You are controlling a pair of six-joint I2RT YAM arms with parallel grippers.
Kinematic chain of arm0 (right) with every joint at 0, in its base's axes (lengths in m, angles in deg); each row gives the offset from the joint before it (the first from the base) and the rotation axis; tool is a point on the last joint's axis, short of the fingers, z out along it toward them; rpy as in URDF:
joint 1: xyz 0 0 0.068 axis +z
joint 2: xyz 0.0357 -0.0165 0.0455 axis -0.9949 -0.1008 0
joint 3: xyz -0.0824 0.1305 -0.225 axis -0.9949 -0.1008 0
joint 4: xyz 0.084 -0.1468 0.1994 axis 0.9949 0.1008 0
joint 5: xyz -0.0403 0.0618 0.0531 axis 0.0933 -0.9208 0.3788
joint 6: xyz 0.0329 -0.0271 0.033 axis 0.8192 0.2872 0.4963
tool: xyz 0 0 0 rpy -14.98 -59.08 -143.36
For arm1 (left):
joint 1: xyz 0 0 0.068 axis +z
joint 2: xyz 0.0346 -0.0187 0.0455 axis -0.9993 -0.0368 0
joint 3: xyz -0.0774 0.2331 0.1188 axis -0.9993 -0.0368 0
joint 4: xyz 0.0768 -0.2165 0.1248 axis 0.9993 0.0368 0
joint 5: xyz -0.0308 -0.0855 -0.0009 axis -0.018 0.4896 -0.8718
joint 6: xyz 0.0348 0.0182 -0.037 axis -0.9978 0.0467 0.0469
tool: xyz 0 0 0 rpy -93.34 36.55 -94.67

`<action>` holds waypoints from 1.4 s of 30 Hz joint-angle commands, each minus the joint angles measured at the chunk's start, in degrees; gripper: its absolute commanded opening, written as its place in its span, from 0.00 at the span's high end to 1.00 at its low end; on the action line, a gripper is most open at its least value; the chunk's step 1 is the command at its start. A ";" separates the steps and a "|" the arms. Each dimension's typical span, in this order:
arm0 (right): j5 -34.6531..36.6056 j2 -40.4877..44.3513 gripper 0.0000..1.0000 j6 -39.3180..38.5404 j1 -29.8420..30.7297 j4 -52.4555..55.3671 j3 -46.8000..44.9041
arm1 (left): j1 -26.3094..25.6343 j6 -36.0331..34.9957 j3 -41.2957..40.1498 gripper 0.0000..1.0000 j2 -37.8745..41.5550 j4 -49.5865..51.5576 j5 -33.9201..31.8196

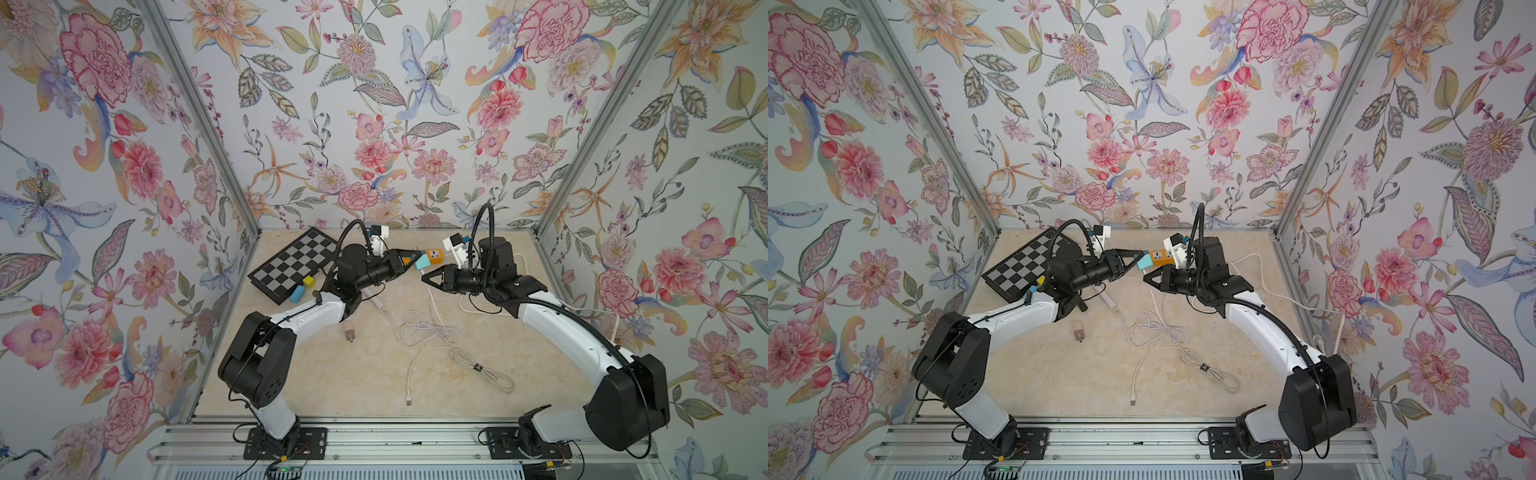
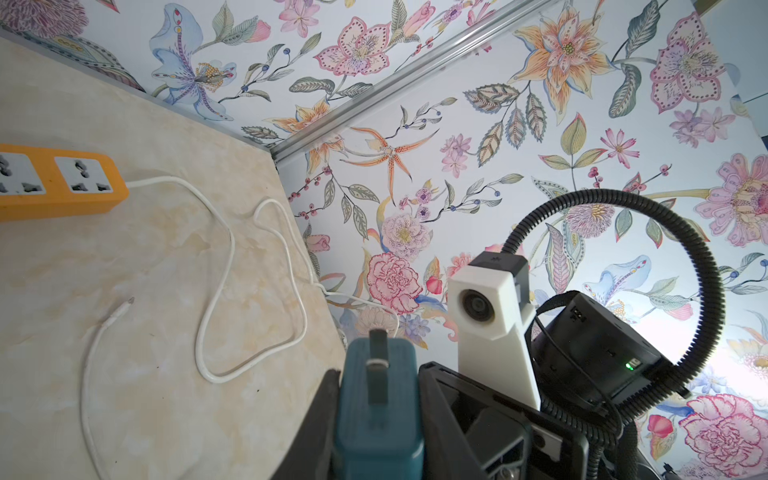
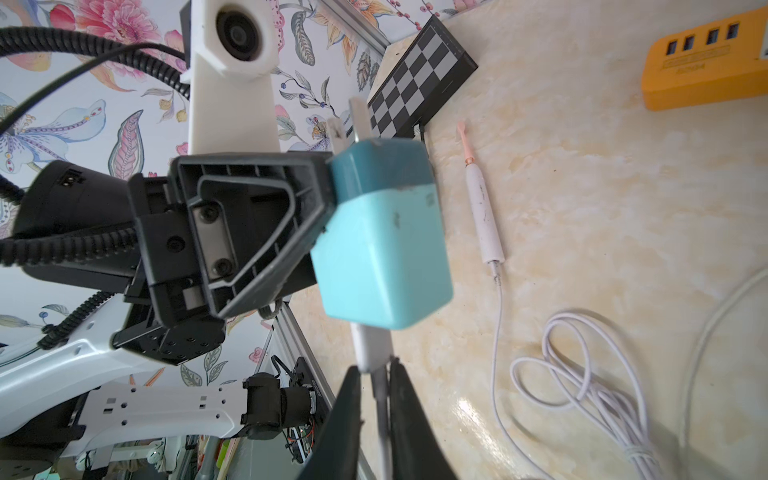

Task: Charge the electric toothbrush
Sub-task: Pick up the plug from the center of the board.

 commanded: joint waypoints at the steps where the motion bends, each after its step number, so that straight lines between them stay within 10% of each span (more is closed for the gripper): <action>1: 7.67 5.92 0.60 -3.78 1.20 -4.37 -1.25 | 0.02 5.96 -1.38 1.00 -0.17 -5.14 -1.22; 6: 30.77 16.29 0.25 -16.71 6.26 -24.95 -13.79 | -0.63 13.58 -3.40 1.00 1.34 -4.66 -5.93; 11: 36.68 15.10 0.17 -28.44 9.96 -48.73 -24.03 | -1.35 19.15 -3.48 1.00 1.23 -5.99 -7.67; 42: 28.05 -0.81 0.62 -35.09 9.41 -58.61 -22.86 | -3.16 24.25 -5.32 1.00 1.04 -10.71 -7.48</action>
